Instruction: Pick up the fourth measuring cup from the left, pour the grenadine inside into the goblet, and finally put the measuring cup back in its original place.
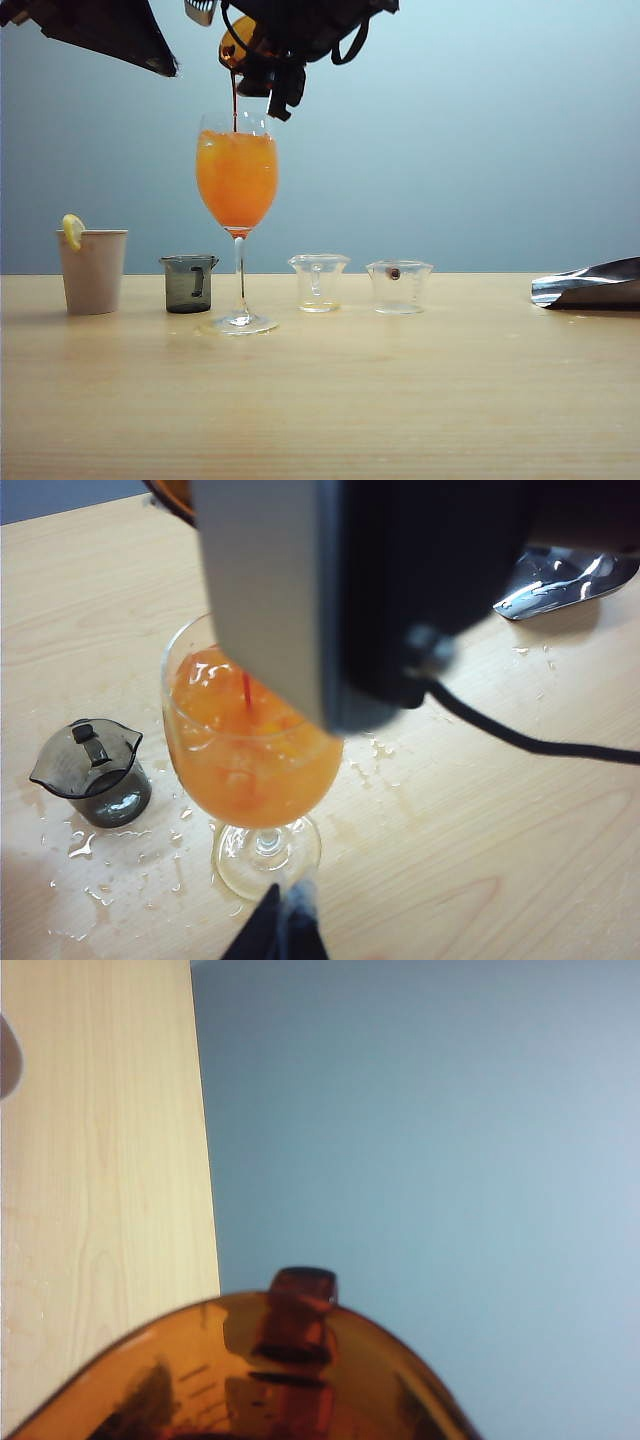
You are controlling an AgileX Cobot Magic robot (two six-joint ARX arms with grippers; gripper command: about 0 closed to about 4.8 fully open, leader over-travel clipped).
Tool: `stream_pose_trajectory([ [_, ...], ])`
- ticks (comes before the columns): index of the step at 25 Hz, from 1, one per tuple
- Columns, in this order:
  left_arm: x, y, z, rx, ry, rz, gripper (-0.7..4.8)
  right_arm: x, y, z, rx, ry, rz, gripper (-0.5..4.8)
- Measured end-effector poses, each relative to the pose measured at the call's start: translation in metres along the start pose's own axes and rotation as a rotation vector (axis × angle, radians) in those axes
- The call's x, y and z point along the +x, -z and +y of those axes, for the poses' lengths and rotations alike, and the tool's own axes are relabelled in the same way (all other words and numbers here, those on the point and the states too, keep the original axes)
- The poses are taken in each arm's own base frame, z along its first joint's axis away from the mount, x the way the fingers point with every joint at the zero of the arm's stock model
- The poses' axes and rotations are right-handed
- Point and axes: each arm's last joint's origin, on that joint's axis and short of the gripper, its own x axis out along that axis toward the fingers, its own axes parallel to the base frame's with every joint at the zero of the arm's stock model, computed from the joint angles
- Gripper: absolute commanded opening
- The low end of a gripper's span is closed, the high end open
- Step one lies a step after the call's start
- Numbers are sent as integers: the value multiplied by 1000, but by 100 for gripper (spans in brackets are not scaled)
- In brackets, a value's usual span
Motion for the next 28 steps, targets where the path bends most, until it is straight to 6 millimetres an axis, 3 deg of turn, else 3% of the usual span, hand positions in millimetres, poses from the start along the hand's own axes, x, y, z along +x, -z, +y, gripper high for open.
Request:
stream_pose_trajectory([
  [28,0,0,0,0,0,0,-5,-4,-5,-1,-182,-13,16,98],
])
